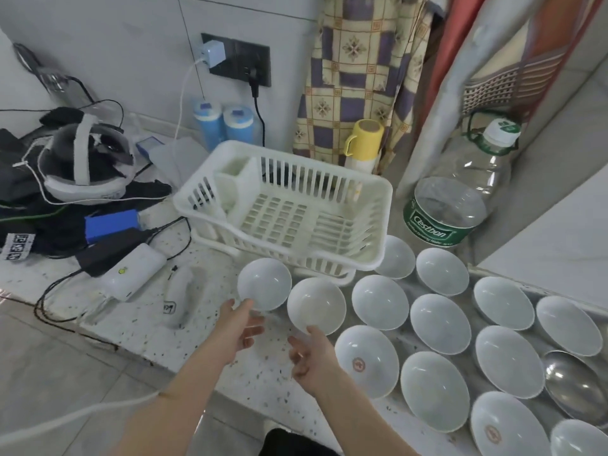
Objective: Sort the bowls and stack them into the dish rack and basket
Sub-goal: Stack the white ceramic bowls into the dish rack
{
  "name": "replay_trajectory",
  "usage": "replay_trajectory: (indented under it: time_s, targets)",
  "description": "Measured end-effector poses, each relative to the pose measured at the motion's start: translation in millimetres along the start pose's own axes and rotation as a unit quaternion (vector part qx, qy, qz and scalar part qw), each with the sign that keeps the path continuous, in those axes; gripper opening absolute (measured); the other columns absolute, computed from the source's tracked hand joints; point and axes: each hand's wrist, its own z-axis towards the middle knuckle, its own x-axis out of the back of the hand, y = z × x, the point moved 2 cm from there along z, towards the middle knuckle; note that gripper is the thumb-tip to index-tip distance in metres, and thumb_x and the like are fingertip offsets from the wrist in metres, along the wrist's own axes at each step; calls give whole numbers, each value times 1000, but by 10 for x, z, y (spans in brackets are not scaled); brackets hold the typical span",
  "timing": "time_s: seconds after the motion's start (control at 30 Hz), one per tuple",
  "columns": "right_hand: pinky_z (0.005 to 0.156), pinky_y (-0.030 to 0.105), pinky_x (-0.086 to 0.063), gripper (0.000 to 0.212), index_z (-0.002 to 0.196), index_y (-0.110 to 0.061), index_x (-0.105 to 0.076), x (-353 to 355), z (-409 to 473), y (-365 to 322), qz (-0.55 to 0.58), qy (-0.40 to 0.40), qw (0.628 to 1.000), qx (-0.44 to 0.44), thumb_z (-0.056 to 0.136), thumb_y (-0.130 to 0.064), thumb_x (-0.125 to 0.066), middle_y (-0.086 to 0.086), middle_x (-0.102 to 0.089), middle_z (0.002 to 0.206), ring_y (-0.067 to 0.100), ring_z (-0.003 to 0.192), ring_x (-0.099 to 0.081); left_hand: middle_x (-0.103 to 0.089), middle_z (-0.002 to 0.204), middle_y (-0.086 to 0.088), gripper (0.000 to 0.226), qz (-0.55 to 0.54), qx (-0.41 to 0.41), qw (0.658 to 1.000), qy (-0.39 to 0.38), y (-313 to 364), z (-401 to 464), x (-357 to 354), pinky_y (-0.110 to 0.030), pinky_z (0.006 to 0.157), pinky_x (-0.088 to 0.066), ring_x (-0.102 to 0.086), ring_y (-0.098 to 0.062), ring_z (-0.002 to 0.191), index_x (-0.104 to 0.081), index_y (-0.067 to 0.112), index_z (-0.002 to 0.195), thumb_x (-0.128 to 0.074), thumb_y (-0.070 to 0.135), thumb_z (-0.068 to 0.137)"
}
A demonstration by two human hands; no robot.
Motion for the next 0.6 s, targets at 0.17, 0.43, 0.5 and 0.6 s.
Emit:
replay_trajectory:
  time_s: [0.17,0.43,0.5,0.6]
  targets:
    - [32,15,-24,24,115,-12,-52,-74,30,21,27,84,994,60,92,-19,-54,7,-70,103,17,57,-50,-73,97,-18,41,21,-17,999,-32,91,128,11,-28,54,-42,-61,-24,70,-41,19,138,-48,18,97]
    - [30,16,-22,32,122,-7,-50,-179,72,47,82,146,978,124,90,-5,-44,14,-68,92,11,43,-37,-74,85,-23,46,54,-22,996,-70,157,326,125,-22,41,-36,-49,-14,44,-45,14,134,-48,3,90]
    - [30,16,-21,30,119,-7,-50,-234,56,63,107,165,970,142,90,-5,-43,17,-70,91,10,38,-32,-74,86,-24,46,81,-35,993,-74,212,335,198,-22,39,-33,-43,-11,39,-47,16,133,-46,2,89]
    - [29,16,-22,26,115,-8,-50,-330,-15,133,139,183,961,151,90,-7,-45,18,-71,88,8,31,-25,-73,93,-26,43,116,-62,987,-93,306,335,359,-20,36,-28,-50,-7,34,-50,14,131,-45,2,90]
